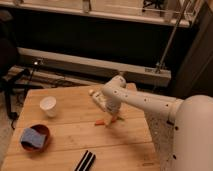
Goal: Place the pepper in the ceramic cup
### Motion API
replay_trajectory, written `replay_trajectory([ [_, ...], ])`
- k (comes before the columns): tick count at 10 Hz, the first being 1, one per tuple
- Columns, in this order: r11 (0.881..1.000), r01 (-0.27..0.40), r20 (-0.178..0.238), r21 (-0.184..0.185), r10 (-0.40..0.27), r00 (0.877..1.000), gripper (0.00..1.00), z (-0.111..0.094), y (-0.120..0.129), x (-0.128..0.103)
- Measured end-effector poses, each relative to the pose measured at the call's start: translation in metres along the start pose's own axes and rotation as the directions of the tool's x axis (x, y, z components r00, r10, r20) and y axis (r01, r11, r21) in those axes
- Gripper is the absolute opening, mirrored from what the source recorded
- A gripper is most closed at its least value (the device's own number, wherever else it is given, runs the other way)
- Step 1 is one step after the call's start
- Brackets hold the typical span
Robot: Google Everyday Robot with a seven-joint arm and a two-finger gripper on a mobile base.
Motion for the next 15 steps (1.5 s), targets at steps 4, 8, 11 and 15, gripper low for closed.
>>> replay_trajectory([
  [4,0.999,0.028,0.024,0.045,-0.029,0.999,0.46,0.008,-0.006,0.014],
  [8,0.999,0.037,0.044,0.030,-0.038,0.998,0.46,-0.002,-0.004,0.017],
  [11,0.998,0.046,0.034,-0.032,-0.045,0.998,0.46,-0.034,0.003,0.031],
  [15,0.993,0.042,-0.055,-0.110,-0.048,0.997,0.23,-0.076,-0.006,0.095],
])
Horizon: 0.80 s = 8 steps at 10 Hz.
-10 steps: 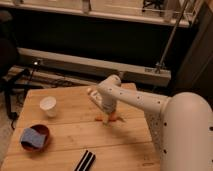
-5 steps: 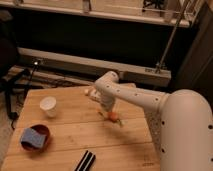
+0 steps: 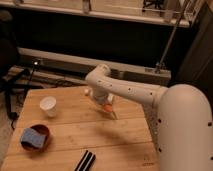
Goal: Place the pepper in the ceramic cup
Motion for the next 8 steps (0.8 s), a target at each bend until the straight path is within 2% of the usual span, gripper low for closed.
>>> replay_trajectory([
  [1,1.000,0.005,-0.073,-0.012,-0.006,0.997,0.13,-0.016,-0.005,0.041],
  [2,0.999,0.025,-0.150,-0.023,-0.028,0.988,0.04,-0.035,-0.013,0.090],
  [3,0.998,0.047,-0.215,-0.033,-0.053,0.975,0.00,-0.052,-0.022,0.134],
  [5,0.994,0.089,-0.338,-0.059,-0.104,0.935,0.00,-0.081,-0.030,0.211],
  [6,0.992,0.111,-0.397,-0.066,-0.128,0.909,0.00,-0.094,-0.038,0.247],
  [7,0.990,0.127,-0.447,-0.066,-0.144,0.883,0.00,-0.104,-0.046,0.275],
  [8,0.988,0.143,-0.504,-0.053,-0.150,0.851,0.00,-0.115,-0.055,0.297],
])
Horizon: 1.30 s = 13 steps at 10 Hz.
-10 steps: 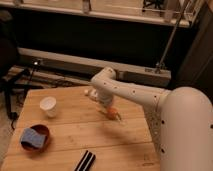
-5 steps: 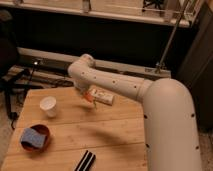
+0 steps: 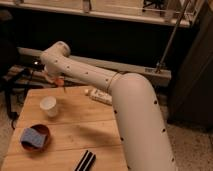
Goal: Place the pepper in the ceramic cup
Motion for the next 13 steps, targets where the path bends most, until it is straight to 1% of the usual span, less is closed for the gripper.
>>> replay_trajectory([
  [1,1.000,-0.001,-0.039,0.017,0.002,0.999,0.00,-0.001,-0.005,0.011],
  [2,0.999,-0.006,-0.084,0.045,0.010,0.996,0.00,-0.005,-0.014,0.023],
  [3,0.997,-0.007,-0.120,0.074,0.016,0.993,0.00,-0.010,-0.025,0.029],
  [4,0.995,-0.005,-0.150,0.098,0.020,0.989,0.00,-0.019,-0.036,0.030],
  [6,0.991,-0.003,-0.190,0.137,0.029,0.981,0.00,-0.035,-0.057,0.022],
  [7,0.988,0.008,-0.201,0.153,0.023,0.979,0.00,-0.040,-0.069,0.016],
  [9,0.981,0.052,-0.230,0.188,-0.007,0.973,0.00,-0.046,-0.095,0.004],
  [10,0.975,0.086,-0.257,0.205,-0.031,0.966,0.00,-0.047,-0.109,0.000],
  [12,0.968,0.136,-0.303,0.213,-0.067,0.951,0.00,-0.043,-0.120,-0.001],
  [13,0.967,0.154,-0.325,0.202,-0.082,0.942,0.00,-0.040,-0.119,-0.001],
])
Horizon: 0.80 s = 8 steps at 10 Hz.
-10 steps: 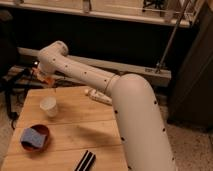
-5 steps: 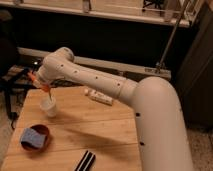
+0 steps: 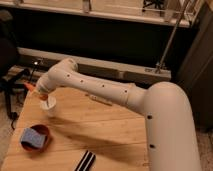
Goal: Place the pepper in the ceramic cup
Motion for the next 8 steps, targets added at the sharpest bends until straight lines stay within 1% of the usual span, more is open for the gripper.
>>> replay_trajectory([
  [2,0.999,0.027,-0.025,-0.028,-0.028,0.999,0.00,0.001,0.013,-0.005],
  [5,0.998,0.036,-0.037,-0.043,-0.038,0.999,0.00,0.009,0.021,-0.010],
  [6,0.999,0.032,-0.045,-0.038,-0.034,0.998,0.00,0.012,0.022,-0.012],
  [7,0.999,0.032,-0.055,-0.024,-0.034,0.998,0.00,0.016,0.019,-0.011],
  [8,0.999,0.035,-0.063,-0.007,-0.035,0.997,0.04,0.022,0.014,-0.010],
])
